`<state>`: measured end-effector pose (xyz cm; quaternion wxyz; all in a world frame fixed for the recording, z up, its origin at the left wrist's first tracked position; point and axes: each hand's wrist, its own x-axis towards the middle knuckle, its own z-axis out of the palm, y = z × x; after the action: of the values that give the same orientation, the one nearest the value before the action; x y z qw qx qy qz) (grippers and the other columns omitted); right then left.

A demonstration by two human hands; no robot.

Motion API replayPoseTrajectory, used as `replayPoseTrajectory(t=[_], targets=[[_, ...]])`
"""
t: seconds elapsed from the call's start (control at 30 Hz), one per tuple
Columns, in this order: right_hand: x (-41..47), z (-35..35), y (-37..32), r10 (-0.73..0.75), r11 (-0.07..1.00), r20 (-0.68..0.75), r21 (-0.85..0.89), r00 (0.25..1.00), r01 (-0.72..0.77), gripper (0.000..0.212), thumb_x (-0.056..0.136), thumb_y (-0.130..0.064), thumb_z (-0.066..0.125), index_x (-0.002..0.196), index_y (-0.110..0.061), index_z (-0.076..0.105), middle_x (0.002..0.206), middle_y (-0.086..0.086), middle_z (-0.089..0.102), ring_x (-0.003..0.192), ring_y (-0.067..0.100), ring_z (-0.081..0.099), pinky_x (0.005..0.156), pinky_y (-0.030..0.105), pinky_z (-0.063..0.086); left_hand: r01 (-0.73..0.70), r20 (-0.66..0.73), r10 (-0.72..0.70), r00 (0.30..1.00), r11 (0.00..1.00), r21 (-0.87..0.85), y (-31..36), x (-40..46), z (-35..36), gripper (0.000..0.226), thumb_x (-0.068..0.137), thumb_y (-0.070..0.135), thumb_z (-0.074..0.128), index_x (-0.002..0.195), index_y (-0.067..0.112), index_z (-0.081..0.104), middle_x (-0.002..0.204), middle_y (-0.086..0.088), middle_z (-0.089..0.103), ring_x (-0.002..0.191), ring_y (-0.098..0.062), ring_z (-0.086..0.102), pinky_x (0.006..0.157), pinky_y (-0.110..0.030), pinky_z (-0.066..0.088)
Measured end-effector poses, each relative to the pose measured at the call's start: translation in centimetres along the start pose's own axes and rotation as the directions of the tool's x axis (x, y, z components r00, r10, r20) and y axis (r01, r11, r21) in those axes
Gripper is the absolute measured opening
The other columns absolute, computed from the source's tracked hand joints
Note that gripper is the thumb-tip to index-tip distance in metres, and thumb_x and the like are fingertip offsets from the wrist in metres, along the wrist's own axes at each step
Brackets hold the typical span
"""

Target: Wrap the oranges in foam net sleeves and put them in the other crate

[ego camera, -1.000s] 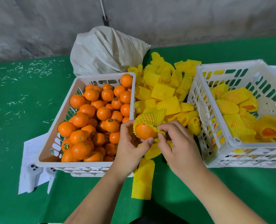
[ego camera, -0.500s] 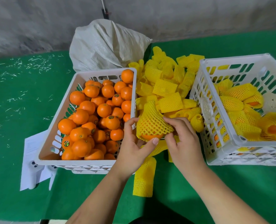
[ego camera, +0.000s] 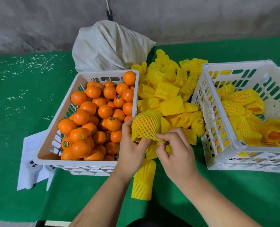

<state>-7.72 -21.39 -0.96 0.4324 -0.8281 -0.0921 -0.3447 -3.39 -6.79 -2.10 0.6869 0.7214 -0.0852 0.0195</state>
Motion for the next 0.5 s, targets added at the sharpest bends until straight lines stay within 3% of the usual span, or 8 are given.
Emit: replayPoseTrajectory(t=[0.1, 0.17, 0.23, 0.4, 0.5], targets=[[0.6, -0.2, 0.4, 0.055, 0.998, 0.063, 0.009, 0.996, -0.056, 0.022, 0.085, -0.012, 0.057, 0.106, -0.009, 0.062, 0.104, 0.004, 0.055, 0.095, 0.018, 0.056, 0.077, 0.022, 0.049, 0.003, 0.089, -0.009, 0.996, 0.997, 0.071, -0.3, 0.1, -0.5, 0.076, 0.087, 0.026, 0.078, 0.15, 0.033, 0.037, 0.13, 0.015, 0.061, 0.116, -0.01, 0.065, 0.091, -0.025, 0.055], [0.6, -0.3, 0.8, 0.168, 0.986, 0.143, 0.0, 0.975, -0.17, 0.031, 0.082, -0.014, 0.062, 0.11, -0.02, 0.051, 0.11, -0.008, 0.044, 0.098, 0.013, 0.05, 0.079, 0.017, 0.046, 0.015, 0.202, -0.037, 0.979, 0.994, 0.112, -0.4, 0.2, -1.3, 0.089, 0.089, 0.018, 0.079, 0.159, 0.036, 0.027, 0.147, 0.009, 0.052, 0.133, -0.016, 0.058, 0.104, -0.034, 0.053], [0.4, -0.3, 1.2, 0.216, 0.976, 0.151, -0.008, 0.965, -0.217, 0.043, 0.08, -0.004, 0.07, 0.109, -0.024, 0.045, 0.109, -0.012, 0.038, 0.097, 0.008, 0.045, 0.078, 0.015, 0.045, 0.015, 0.247, -0.044, 0.968, 0.993, 0.116, -0.5, 0.3, -1.5, 0.09, 0.092, 0.015, 0.078, 0.162, 0.036, 0.025, 0.155, 0.002, 0.05, 0.139, -0.023, 0.055, 0.112, -0.049, 0.05], [-0.8, -0.6, 1.7, 0.144, 0.989, 0.17, -0.006, 0.975, -0.145, 0.037, 0.077, 0.005, 0.067, 0.102, -0.019, 0.051, 0.104, -0.004, 0.046, 0.092, 0.013, 0.049, 0.075, 0.029, 0.046, 0.012, 0.156, -0.034, 0.987, 0.99, 0.14, -0.4, 0.0, -0.8, 0.088, 0.086, 0.018, 0.084, 0.157, 0.035, 0.034, 0.152, 0.002, 0.051, 0.139, -0.025, 0.055, 0.108, -0.058, 0.051], [-1.2, -1.3, 1.6, 0.223, 0.966, 0.244, 0.074, 0.944, -0.248, 0.026, 0.084, -0.016, 0.068, 0.105, -0.018, 0.053, 0.106, -0.005, 0.05, 0.098, 0.012, 0.053, 0.081, 0.03, 0.048, -0.03, 0.141, 0.01, 0.99, 0.99, 0.14, -0.4, 0.2, -0.9, 0.091, 0.083, 0.009, 0.084, 0.153, 0.041, 0.036, 0.149, 0.008, 0.05, 0.138, -0.02, 0.055, 0.106, -0.054, 0.055]])
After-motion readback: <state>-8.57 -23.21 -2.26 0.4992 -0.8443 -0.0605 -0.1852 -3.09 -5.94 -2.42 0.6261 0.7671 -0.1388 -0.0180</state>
